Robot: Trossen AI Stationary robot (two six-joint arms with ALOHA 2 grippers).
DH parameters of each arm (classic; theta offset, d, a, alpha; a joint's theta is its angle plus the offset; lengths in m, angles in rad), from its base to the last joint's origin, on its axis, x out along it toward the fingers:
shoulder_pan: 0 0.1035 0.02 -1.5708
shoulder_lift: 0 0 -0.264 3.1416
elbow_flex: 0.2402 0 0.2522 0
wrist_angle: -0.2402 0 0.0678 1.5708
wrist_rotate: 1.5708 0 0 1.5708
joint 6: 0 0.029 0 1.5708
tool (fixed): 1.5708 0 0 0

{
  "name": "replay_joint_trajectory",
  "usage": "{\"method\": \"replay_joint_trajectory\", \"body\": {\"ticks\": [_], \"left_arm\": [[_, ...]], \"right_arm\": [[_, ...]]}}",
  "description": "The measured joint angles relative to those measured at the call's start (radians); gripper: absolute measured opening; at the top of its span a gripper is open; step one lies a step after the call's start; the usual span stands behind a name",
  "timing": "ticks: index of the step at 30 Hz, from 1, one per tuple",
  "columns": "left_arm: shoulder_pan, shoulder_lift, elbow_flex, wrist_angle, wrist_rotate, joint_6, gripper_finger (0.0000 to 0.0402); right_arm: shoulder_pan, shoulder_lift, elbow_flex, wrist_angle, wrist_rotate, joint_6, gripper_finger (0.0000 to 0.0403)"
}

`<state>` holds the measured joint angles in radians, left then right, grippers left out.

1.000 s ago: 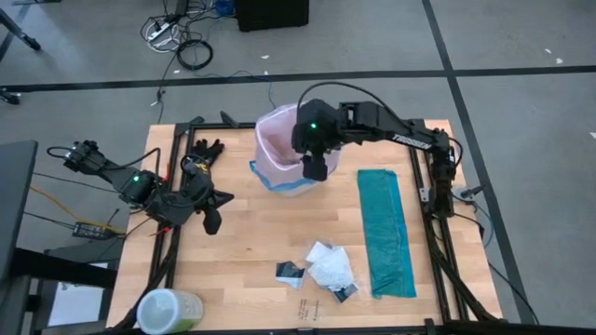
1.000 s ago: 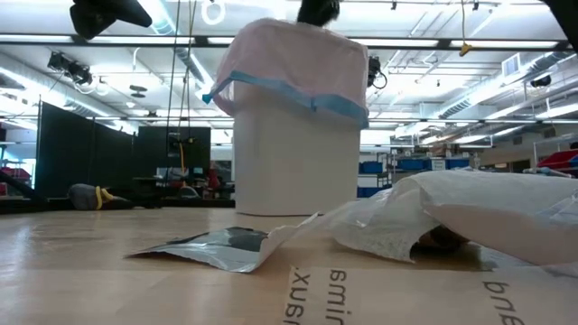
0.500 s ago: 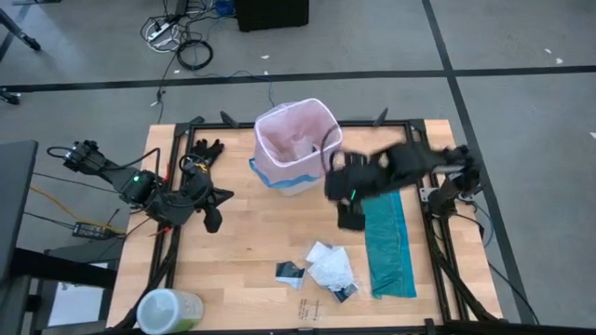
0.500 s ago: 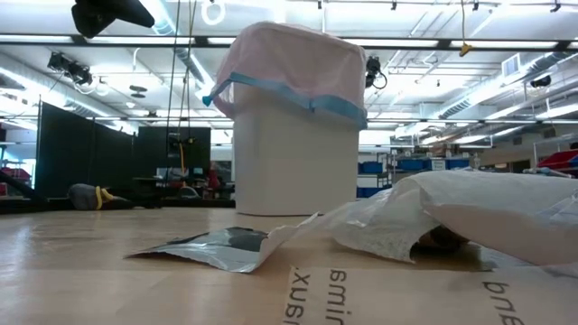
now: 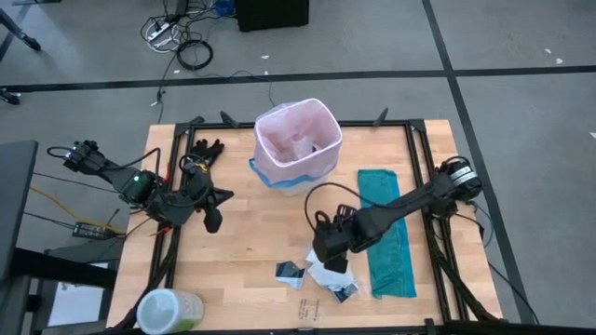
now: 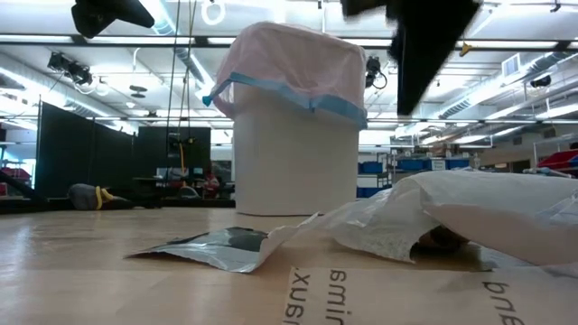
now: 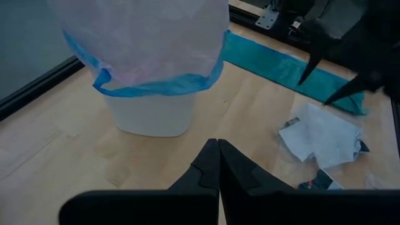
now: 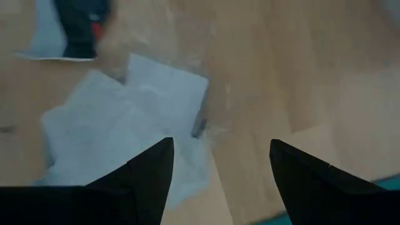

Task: Place trash/remove bag and relplace
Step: Put the transparent plastic into the white trash bin

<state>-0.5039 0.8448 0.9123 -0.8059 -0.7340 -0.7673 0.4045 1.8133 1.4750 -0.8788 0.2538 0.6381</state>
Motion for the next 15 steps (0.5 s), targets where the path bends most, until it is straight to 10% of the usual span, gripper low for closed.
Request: {"method": "replay_joint_trajectory", "body": {"ticks": [11,15], "left_arm": [[0.0,0.0,0.0,0.0,0.009,-0.002,0.0004],[0.0,0.0,0.0,0.0,0.01,0.001,0.0004]], "right_arm": [[-0.028,0.0,-0.307,0.443,-0.176,0.132,0.0247],[-0.033,0.0,-0.318,0.451,-0.172,0.173,0.017]]}}
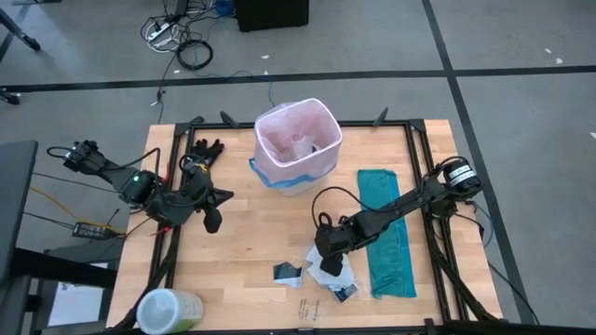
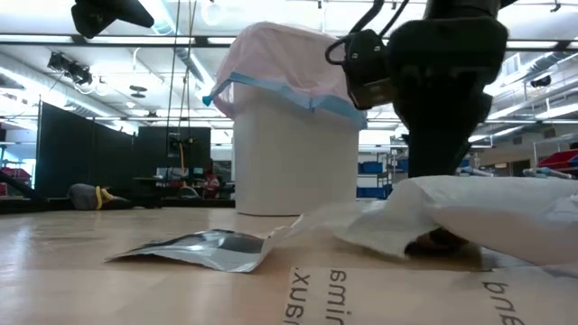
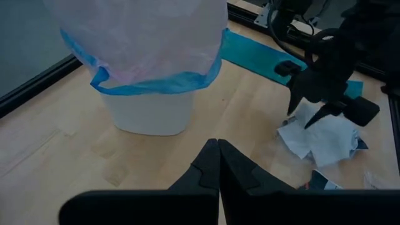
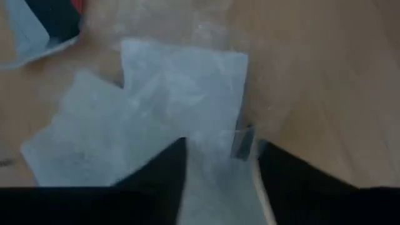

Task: Place trash/remove bag and relplace
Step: Put the transparent plastic into the white trash bin

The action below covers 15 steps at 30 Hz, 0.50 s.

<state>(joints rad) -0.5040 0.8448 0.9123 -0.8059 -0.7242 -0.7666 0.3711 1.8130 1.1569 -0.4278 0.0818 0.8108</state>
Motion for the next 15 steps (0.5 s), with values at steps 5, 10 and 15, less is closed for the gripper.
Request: {"method": "replay_joint_trajectory", "body": {"ticks": [5,10,15], "left_arm": [[0.0,0.0,0.0,-0.001,0.0,0.001,0.0004],[0.0,0.0,0.0,-0.001,0.0,0.002,0.0004],[0.0,0.0,0.0,-0.001,-0.001,0.003,0.0004]], "right_arm": [[-0.004,-0.004,0.025,-0.003,-0.006,-0.011,0.0017],[-0.011,-0.005,0.113,-0.041,0.014,-0.052,0.0002],[-0.034,-0.005,0.277,-0.193,0.078,-0.144,0.0]]}}
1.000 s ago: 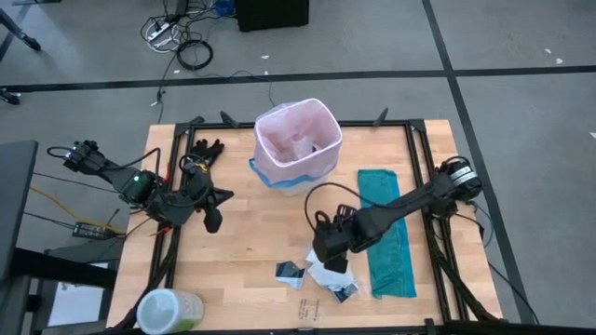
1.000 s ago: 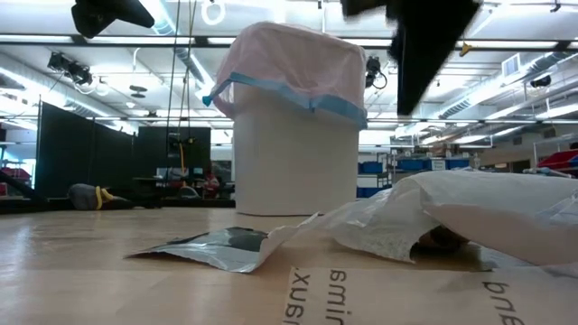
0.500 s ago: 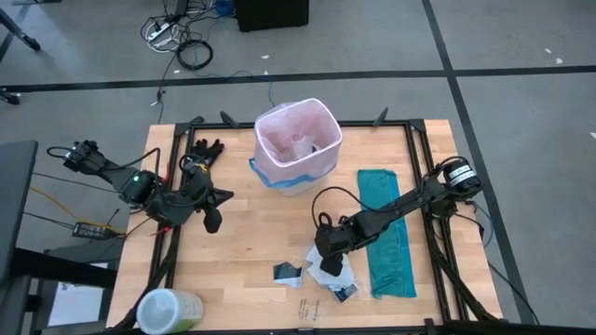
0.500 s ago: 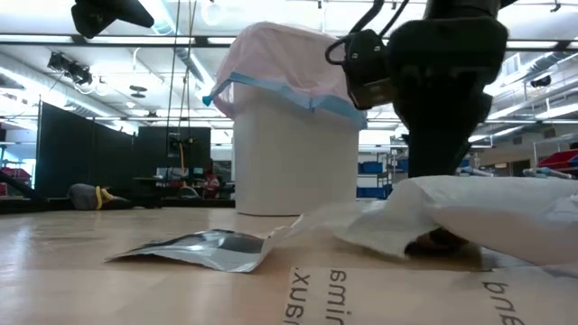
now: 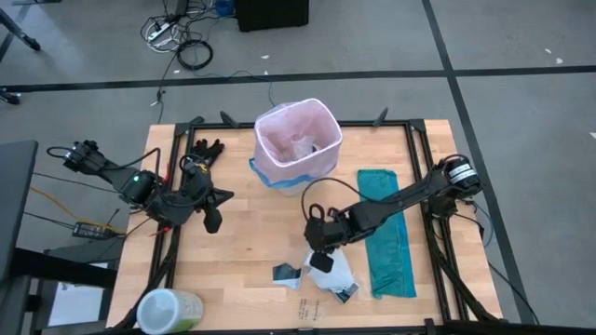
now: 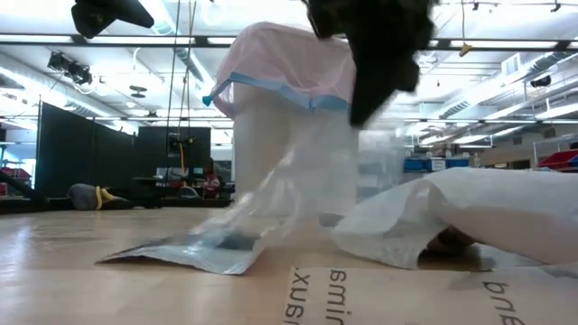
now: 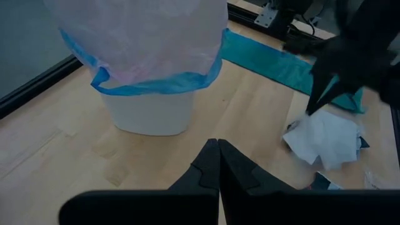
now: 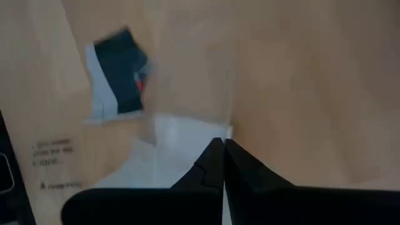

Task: Place trash/remove bag and relplace
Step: Put the transparent plastic into the white trash bin

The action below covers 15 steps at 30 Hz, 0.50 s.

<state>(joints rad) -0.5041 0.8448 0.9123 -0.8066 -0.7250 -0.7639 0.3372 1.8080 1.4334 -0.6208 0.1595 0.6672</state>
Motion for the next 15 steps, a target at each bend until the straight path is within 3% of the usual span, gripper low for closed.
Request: {"method": "replay_joint_trajectory", "body": {"ticks": [8,15], "left_arm": [[0.0,0.0,0.0,0.0,0.0,0.0,0.0004],[0.0,0.0,0.0,0.0,-0.002,0.001,0.0004]], "right_arm": [[-0.041,0.0,0.342,-0.266,0.157,-0.173,0.0],[-0.073,-0.002,0.697,-0.326,0.37,-0.448,0.0]]}}
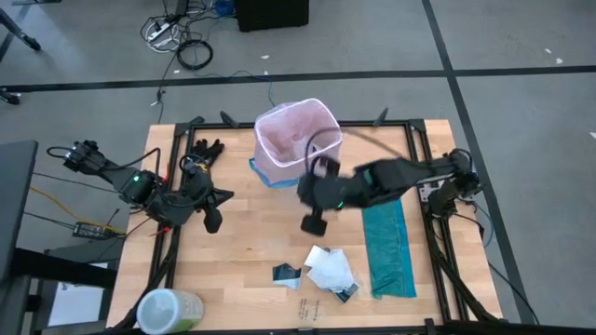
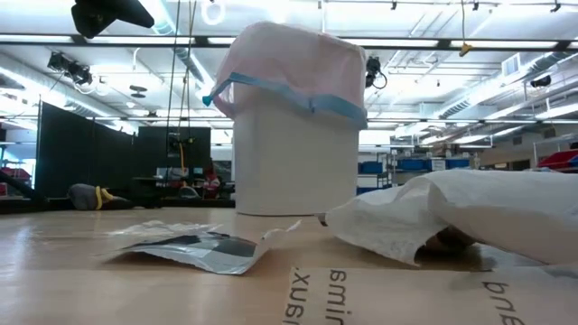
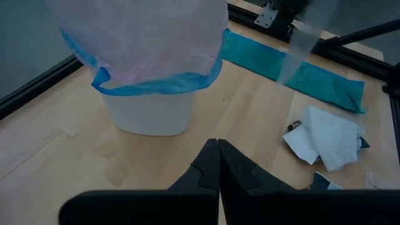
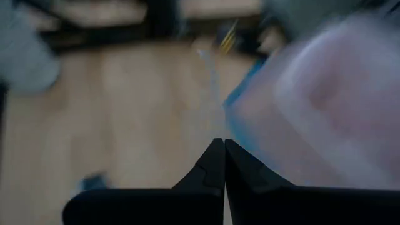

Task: Place trash/remove bag and relplace
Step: Put the transparent plastic into the white trash bin, then put the white tissue paper into the white trash bin

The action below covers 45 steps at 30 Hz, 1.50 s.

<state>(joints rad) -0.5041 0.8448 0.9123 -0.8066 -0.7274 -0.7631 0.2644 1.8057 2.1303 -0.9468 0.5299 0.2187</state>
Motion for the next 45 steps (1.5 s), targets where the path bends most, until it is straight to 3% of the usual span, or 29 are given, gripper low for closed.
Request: {"method": "replay_joint_trajectory", "body": {"ticks": [6,14,19,22,26,31,35,38,41,45], "left_arm": [[0.0,0.0,0.0,0.0,-0.004,0.0,0.0004],[0.0,0.0,0.0,0.0,-0.004,0.0,0.0004],[0.0,0.0,0.0,0.0,-0.004,0.0,0.0004],[0.0,0.0,0.0,0.0,-0.004,0.0,0.0004],[0.0,0.0,0.0,0.0,-0.004,0.0,0.0004],[0.0,0.0,0.0,0.0,-0.004,0.022,0.0004],[0.0,0.0,0.0,0.0,-0.004,0.026,0.0004],[0.0,0.0,0.0,0.0,-0.004,0.026,0.0004],[0.0,0.0,0.0,0.0,-0.004,0.026,0.0004],[0.0,0.0,0.0,0.0,-0.004,0.029,0.0004]], "right_arm": [[-0.118,0.0,0.174,-0.001,0.099,-0.224,0.0],[-0.377,0.007,0.185,-0.009,0.091,-0.264,0.0],[-0.49,0.008,0.14,-0.024,-0.143,-0.213,0.0003],[-0.51,0.008,0.112,-0.038,-0.249,-0.197,0.0026],[-0.487,0.011,0.088,-0.049,-0.273,-0.23,0.01],[-0.418,0.008,0.088,-0.028,-0.28,-0.255,0.0225],[-0.329,0.008,0.089,-0.124,-0.332,-0.15,0.0293],[-0.225,0.005,0.041,-0.225,-0.398,-0.026,0.0302],[-0.108,0.011,-0.08,-0.285,-0.395,0.069,0.0289],[0.022,0.008,-0.302,-0.206,-0.392,0.204,0.0267]]}}
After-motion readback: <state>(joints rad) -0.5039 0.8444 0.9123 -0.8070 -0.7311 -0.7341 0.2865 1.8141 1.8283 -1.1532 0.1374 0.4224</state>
